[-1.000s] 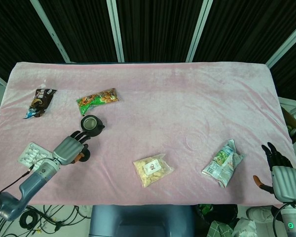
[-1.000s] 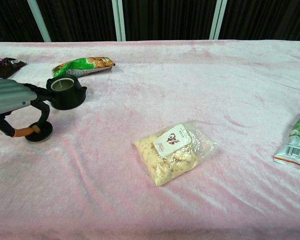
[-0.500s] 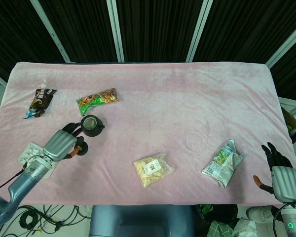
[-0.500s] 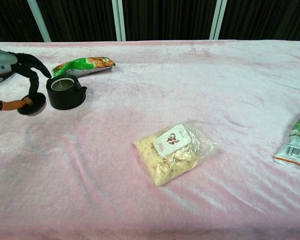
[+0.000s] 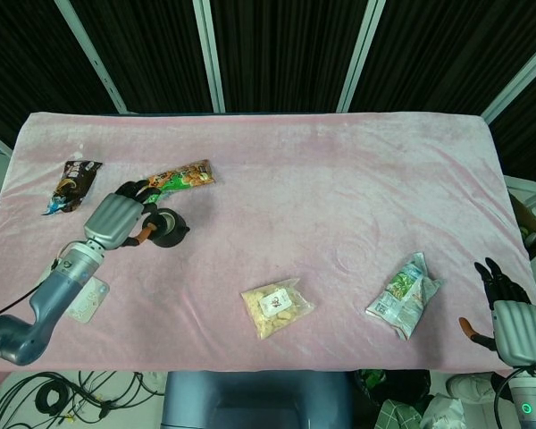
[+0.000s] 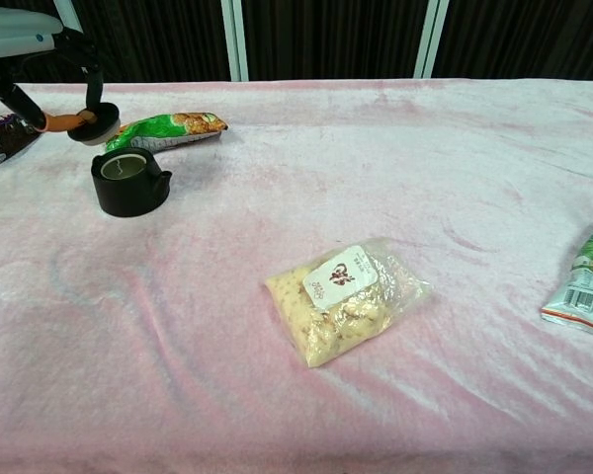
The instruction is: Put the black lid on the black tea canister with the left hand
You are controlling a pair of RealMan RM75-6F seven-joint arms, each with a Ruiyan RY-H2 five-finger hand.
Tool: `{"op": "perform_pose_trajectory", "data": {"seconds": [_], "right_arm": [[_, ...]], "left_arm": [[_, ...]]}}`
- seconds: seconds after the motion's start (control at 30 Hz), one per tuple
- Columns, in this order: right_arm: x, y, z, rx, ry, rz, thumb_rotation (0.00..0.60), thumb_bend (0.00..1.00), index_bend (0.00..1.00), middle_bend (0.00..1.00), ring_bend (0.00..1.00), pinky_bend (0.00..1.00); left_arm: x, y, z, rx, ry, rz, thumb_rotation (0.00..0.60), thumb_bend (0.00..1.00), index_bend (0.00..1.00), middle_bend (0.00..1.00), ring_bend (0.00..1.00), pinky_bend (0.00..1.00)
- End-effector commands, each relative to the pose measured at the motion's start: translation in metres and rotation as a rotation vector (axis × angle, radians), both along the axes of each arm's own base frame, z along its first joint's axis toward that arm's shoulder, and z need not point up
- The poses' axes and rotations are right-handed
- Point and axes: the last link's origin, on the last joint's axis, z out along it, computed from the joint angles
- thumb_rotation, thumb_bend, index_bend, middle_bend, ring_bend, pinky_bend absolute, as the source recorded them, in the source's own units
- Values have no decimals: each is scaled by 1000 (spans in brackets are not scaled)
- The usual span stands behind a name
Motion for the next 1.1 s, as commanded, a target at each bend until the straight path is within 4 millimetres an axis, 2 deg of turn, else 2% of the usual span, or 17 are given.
{"op": "perform_pose_trajectory", "data": {"seconds": [0.03, 0.2, 0.47, 0.87, 1.1], "right_arm": [[0, 0, 0, 1, 1, 0, 600, 178, 0, 25, 135, 192], [-1, 0, 0, -2, 1, -3, 600, 178, 0, 25, 136, 192], [-1, 0, 1, -3, 1, -8, 600, 178, 0, 25, 135, 192], [-1, 0, 0, -3, 3, -6, 600, 178, 0, 25, 136, 192], [-1, 0, 0, -1, 4, -6, 600, 178, 0, 25, 136, 192]], "left_arm": [[1, 17, -8, 11, 2, 46, 600, 443, 558, 179, 54, 128], [-9, 28, -19, 21, 2, 108, 600, 443, 559, 179, 54, 128], [-22, 31, -40, 7, -24, 157, 600, 443, 559, 179, 54, 128], [-31, 36, -55, -1, -41, 179, 600, 443, 559, 178, 54, 127], [-29, 38, -60, -10, -73, 189, 600, 443, 557, 177, 54, 127]]}}
